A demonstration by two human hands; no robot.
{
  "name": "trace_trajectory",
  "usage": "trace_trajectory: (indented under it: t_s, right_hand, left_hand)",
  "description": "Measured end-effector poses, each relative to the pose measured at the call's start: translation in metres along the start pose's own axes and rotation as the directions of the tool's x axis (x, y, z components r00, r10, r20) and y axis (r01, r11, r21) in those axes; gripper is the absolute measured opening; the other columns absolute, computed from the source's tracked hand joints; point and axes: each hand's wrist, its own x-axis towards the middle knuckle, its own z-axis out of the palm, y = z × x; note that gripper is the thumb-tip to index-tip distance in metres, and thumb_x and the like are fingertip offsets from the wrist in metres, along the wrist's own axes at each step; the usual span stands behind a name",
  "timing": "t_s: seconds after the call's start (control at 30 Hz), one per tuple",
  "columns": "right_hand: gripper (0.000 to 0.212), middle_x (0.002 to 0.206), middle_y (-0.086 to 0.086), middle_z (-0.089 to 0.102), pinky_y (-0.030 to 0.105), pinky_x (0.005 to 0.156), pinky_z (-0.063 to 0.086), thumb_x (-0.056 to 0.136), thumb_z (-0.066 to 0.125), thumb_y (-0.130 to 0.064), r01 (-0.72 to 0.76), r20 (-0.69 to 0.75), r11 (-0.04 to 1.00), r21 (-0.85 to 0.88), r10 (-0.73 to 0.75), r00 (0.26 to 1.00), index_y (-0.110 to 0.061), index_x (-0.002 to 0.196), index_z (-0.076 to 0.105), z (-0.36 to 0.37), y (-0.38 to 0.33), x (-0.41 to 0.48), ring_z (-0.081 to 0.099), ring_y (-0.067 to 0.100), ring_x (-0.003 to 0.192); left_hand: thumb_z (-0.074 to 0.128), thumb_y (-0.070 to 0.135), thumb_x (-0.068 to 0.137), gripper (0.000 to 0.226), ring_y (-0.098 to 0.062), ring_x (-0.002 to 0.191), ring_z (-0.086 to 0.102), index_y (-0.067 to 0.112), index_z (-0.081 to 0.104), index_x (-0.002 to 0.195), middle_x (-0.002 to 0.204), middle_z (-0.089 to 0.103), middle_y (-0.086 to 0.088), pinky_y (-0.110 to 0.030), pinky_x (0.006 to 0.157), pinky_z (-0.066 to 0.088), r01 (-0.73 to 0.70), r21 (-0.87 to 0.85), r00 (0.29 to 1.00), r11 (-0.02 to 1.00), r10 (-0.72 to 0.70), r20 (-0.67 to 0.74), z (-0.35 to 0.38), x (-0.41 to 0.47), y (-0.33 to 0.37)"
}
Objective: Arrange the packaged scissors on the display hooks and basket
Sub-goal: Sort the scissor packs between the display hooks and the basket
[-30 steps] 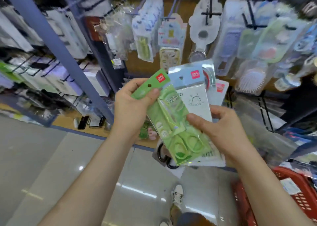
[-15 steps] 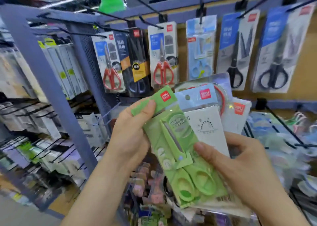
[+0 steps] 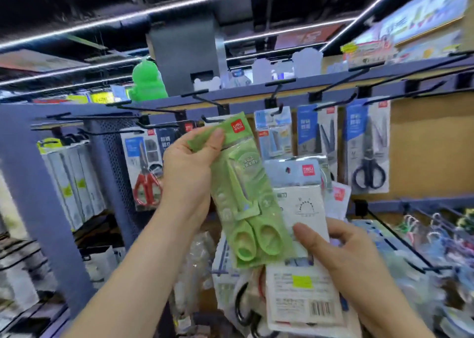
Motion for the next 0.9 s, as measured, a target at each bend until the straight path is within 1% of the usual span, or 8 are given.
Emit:
trace_trajectory:
  t_s: [0.07,0.2,0.33,0.43,0.53,0.7,0.77,0.9]
  right_hand:
    - [0.009,0.065,-0.005,0.074,0.018,0.050,0.052,0.078,0.075,-0.022,-0.004,-0.098,1.000,-0.025,0.001,0.995,-0.019,0.070,0.079,-0.012,-0.001,0.004,0.068,0.006,0.057]
    - [0.004,0.071,-0.009,0.076,0.021,0.052,0.054,0.080,0.073,-0.023,-0.018,-0.209,0.999,-0.049,0.008,0.978,-0.021,0.078,0.076,-0.031,-0.007,0.010,0.072,0.009,0.063]
    - [0.004,0.074,-0.007,0.077,0.030,0.062,0.057,0.077,0.074,-0.026,0.023,-0.232,0.996,-0.087,-0.042,0.972,-0.024,0.077,0.078,-0.039,-0.011,0.016,0.073,0.014,0.069]
    - [0.009,0.069,-0.007,0.076,0.020,0.054,0.054,0.080,0.075,-0.020,0.054,-0.228,0.994,-0.090,-0.074,0.971,-0.024,0.072,0.077,-0.045,-0.013,0.017,0.071,0.009,0.063]
    - [0.014,0.069,-0.007,0.076,0.012,0.047,0.048,0.080,0.075,-0.017,0.053,-0.201,0.997,-0.057,-0.064,0.978,-0.024,0.069,0.077,-0.049,-0.012,0.018,0.070,0.006,0.059]
    - [0.015,0.072,-0.004,0.077,0.032,0.062,0.058,0.077,0.075,-0.026,0.048,-0.174,0.995,-0.087,-0.062,0.983,-0.033,0.065,0.079,-0.053,-0.010,0.022,0.073,0.015,0.068]
    - [0.015,0.073,-0.005,0.077,0.031,0.062,0.055,0.078,0.076,-0.025,0.055,-0.172,0.996,-0.071,-0.066,0.983,-0.031,0.065,0.079,-0.054,-0.010,0.023,0.073,0.014,0.067]
    - [0.014,0.073,-0.006,0.077,0.030,0.062,0.054,0.078,0.076,-0.024,0.048,-0.165,0.997,-0.059,-0.057,0.985,-0.029,0.065,0.078,-0.055,-0.011,0.026,0.073,0.013,0.067]
  left_hand:
    - [0.067,0.007,0.085,0.007,-0.015,0.068,0.067,0.013,0.070,0.083,0.075,0.073,0.001,-0.032,0.067,0.057,-0.053,0.000,0.998,0.999,0.053,0.031,0.006,0.013,0.007]
    - [0.071,0.005,0.082,0.016,-0.014,0.066,0.070,0.017,0.075,0.072,0.074,0.075,0.000,-0.029,0.062,0.057,-0.132,0.065,0.979,0.989,0.120,0.167,0.034,0.024,0.013]
    - [0.075,0.008,0.082,0.012,-0.015,0.077,0.072,0.019,0.076,0.080,0.079,0.076,0.001,-0.033,0.074,0.059,-0.205,0.142,0.966,0.968,0.176,0.190,0.066,0.030,0.007]
    - [0.078,0.011,0.081,0.012,-0.015,0.084,0.072,0.023,0.077,0.083,0.084,0.077,0.003,-0.035,0.085,0.058,-0.239,0.222,0.965,0.945,0.206,0.160,0.076,0.038,-0.005]
    - [0.078,0.011,0.080,0.010,-0.018,0.088,0.072,0.019,0.077,0.085,0.086,0.077,0.001,-0.036,0.086,0.058,-0.188,0.242,0.977,0.952,0.157,0.142,0.078,0.042,-0.017]
    - [0.076,0.007,0.080,0.008,-0.026,0.084,0.074,0.011,0.077,0.087,0.087,0.077,-0.008,-0.040,0.080,0.060,-0.033,0.162,0.991,0.986,0.011,0.134,0.084,0.043,-0.012]
    - [0.073,0.006,0.081,0.011,-0.030,0.084,0.073,0.004,0.076,0.092,0.090,0.076,-0.013,-0.043,0.081,0.059,0.062,0.145,0.987,0.987,-0.082,0.141,0.089,0.045,-0.007]
    - [0.075,0.022,0.071,0.018,-0.042,0.101,0.067,0.011,0.079,0.086,0.098,0.075,-0.014,-0.059,0.094,0.051,0.133,0.188,0.983,0.973,-0.154,0.103,0.091,0.045,-0.005]
